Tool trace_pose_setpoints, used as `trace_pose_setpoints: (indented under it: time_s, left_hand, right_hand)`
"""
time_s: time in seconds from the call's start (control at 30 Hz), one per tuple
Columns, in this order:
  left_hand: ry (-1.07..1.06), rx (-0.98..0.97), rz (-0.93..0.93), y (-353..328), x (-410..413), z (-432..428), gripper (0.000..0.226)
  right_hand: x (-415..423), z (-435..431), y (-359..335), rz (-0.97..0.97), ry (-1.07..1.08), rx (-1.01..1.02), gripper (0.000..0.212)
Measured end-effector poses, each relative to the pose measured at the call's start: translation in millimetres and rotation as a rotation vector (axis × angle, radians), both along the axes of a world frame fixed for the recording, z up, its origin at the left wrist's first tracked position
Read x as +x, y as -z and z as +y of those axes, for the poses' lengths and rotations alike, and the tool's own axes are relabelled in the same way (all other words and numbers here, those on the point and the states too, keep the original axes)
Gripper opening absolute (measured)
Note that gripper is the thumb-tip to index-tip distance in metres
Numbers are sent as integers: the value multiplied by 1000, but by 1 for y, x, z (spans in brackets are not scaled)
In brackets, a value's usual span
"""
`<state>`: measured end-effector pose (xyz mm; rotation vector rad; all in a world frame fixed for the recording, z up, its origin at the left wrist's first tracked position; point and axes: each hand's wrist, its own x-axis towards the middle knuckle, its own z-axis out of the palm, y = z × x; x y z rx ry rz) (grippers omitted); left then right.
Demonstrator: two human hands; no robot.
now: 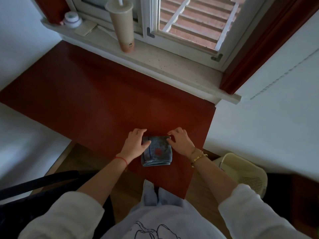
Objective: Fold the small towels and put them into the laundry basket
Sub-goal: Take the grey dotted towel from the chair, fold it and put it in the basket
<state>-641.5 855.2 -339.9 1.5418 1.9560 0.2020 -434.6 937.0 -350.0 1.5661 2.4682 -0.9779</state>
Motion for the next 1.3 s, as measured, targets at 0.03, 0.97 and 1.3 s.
trace_pose_setpoints:
  time_s: [0.03, 0.97, 1.3]
  left_hand:
    - [37, -55, 29, 1, 0, 5, 56]
    - [-246, -234, -1026, -66, 258, 62, 43]
    - [-394, -419, -1125, -4, 514, 51, 48]
  right_hand:
    - [-3, 1, 1, -30, -17, -12, 34]
    - [254, -61, -40, 1273, 1147, -315, 10]
    - [500, -80, -9, 1053, 1266, -365, 31]
